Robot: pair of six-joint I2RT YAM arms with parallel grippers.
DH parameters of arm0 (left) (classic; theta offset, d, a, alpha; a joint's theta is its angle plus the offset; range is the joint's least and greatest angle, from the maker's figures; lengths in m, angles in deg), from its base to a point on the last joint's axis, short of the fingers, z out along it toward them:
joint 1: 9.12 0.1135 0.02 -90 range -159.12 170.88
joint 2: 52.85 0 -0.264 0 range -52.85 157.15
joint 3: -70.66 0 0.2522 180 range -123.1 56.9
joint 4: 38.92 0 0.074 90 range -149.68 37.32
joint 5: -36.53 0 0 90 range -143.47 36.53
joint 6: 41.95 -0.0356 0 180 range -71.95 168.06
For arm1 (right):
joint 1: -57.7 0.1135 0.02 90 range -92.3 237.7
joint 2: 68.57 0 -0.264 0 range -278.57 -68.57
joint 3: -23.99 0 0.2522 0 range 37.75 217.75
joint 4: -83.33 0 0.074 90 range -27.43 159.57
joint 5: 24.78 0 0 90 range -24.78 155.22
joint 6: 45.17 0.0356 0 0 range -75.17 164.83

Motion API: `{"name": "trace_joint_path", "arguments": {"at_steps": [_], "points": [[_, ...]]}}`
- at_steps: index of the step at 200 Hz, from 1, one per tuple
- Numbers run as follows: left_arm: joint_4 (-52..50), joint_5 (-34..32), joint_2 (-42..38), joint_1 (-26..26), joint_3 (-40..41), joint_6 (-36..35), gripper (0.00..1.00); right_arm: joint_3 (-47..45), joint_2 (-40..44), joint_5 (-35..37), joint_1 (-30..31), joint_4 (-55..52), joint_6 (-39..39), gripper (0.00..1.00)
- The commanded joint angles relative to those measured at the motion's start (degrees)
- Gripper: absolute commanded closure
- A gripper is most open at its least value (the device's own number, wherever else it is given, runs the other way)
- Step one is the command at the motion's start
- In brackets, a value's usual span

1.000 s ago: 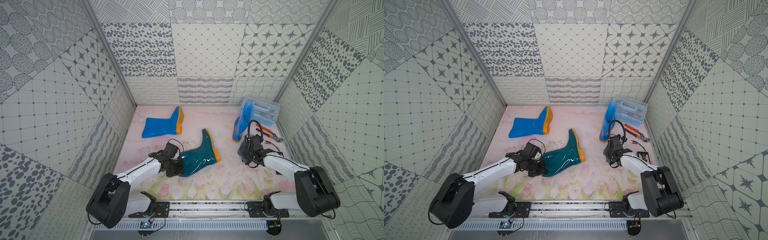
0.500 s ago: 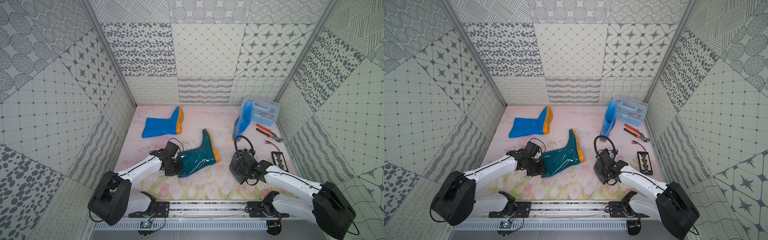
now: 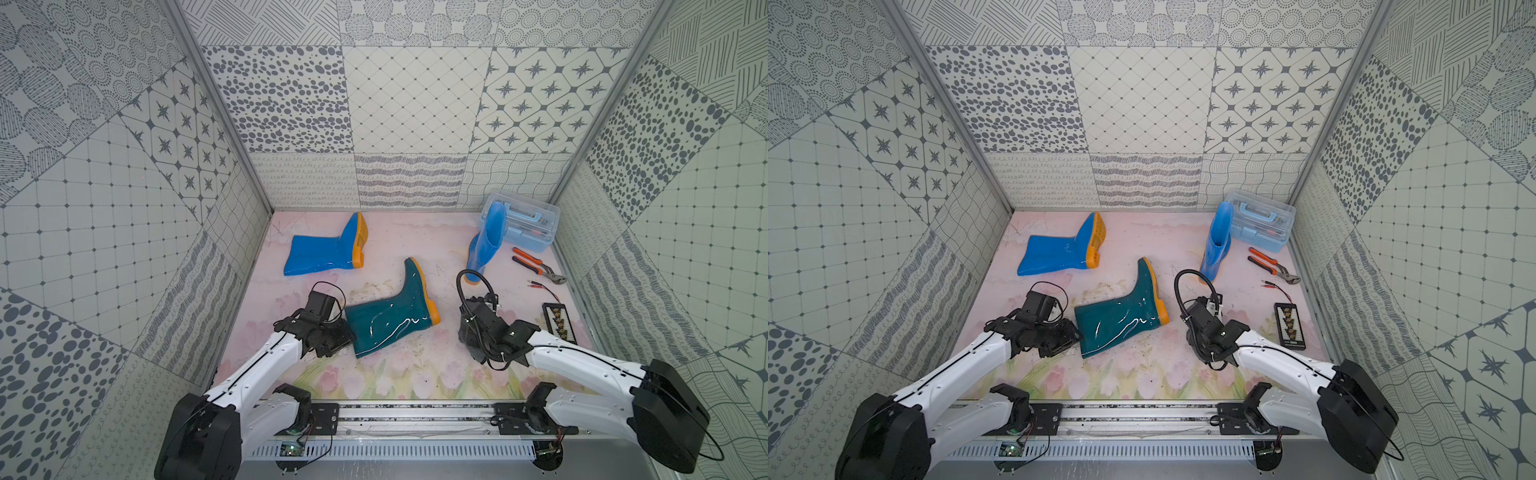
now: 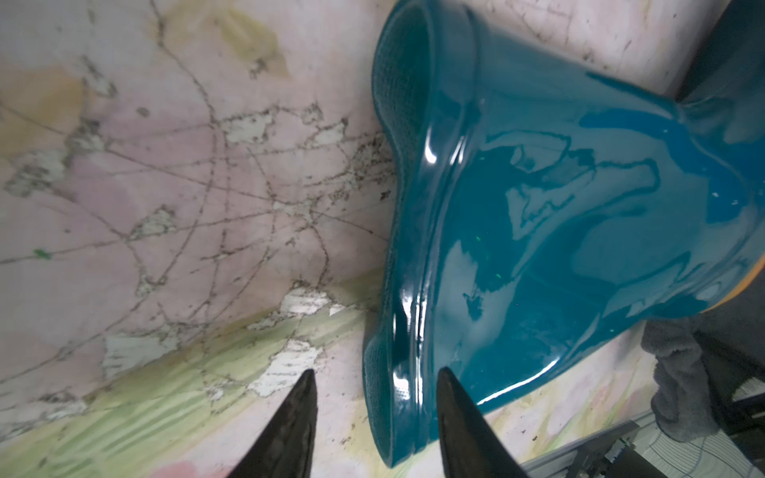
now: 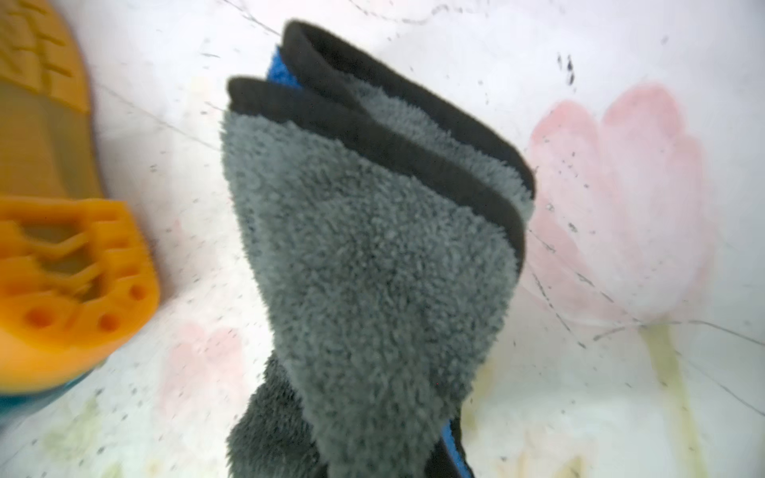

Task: Wipe the rubber boots with a cloth
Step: Pick up the cleaning item at the center of the board, then wipe the dirt off the rubber boot.

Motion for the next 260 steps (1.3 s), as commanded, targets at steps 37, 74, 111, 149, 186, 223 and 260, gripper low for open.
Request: {"name": "trace_joint_path", "arguments": {"at_steps": [37,74,111,149,186,223,260], "points": [[20.88,8.47,6.28,2.87,4.38,4.46,0.60,21.62,-10.18,11.76,13.59,-6.74,-8.04,1.00],[30.32,14.92,9.65,2.89,5.54,4.97,0.82,31.64,-22.50,-0.02,7.14,4.13,-18.45,1.00],[19.25,12.08,9.72,3.85,1.34,-0.31,1.00,44.43,-33.68,-5.44,1.05,3.52,-26.07,1.00],[7.36,6.40,11.87,4.64,-2.71,-3.84,1.00,52.70,-42.24,-8.29,-2.93,1.32,-30.29,1.00],[7.16,5.64,14.11,4.57,-2.89,-3.73,1.00,55.10,-47.26,-7.78,-5.85,1.48,-32.29,1.00],[6.85,4.43,15.13,4.68,-3.02,-3.60,1.00,51.05,-46.08,-8.83,-5.86,3.05,-30.55,1.00],[6.57,4.42,14.90,4.61,-3.22,-3.66,1.00,43.38,-41.80,-10.76,-2.01,5.16,-26.33,1.00]]}}
